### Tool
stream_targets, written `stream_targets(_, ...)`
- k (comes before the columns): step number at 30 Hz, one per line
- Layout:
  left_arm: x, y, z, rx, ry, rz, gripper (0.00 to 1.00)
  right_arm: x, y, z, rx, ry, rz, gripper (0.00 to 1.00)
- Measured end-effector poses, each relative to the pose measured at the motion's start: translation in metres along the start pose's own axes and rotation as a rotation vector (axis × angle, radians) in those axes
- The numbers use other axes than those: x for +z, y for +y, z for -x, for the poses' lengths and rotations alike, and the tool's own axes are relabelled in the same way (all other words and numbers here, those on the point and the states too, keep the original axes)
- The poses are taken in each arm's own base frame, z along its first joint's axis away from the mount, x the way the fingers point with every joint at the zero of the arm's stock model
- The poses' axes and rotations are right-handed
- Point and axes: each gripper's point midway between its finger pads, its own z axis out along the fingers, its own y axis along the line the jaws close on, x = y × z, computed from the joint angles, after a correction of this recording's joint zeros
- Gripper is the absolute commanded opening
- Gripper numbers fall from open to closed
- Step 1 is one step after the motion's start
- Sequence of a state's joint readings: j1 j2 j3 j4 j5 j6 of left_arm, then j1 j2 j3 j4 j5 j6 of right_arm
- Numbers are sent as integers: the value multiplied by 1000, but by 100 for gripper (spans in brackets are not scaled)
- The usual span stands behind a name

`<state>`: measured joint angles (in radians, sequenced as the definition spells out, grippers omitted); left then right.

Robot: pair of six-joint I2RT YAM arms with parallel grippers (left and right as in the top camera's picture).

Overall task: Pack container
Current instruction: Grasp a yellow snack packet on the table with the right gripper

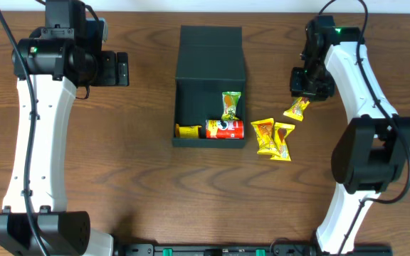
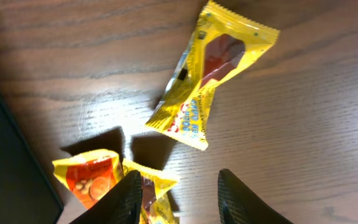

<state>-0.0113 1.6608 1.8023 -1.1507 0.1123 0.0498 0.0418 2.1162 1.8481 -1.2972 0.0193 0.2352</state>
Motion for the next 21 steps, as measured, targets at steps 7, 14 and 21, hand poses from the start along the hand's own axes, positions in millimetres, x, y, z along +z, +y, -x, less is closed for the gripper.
stream_targets(7,3,0,0,-1,7,0,95,31,1,-11,101,30,-6,36)
stream_targets(14,3,0,0,0,8,1,95,56,0,-16,159,32,-7,38)
stream_targets(21,4,0,-1,-1,10,1,95,66,4,-1,174,-37,12,35)
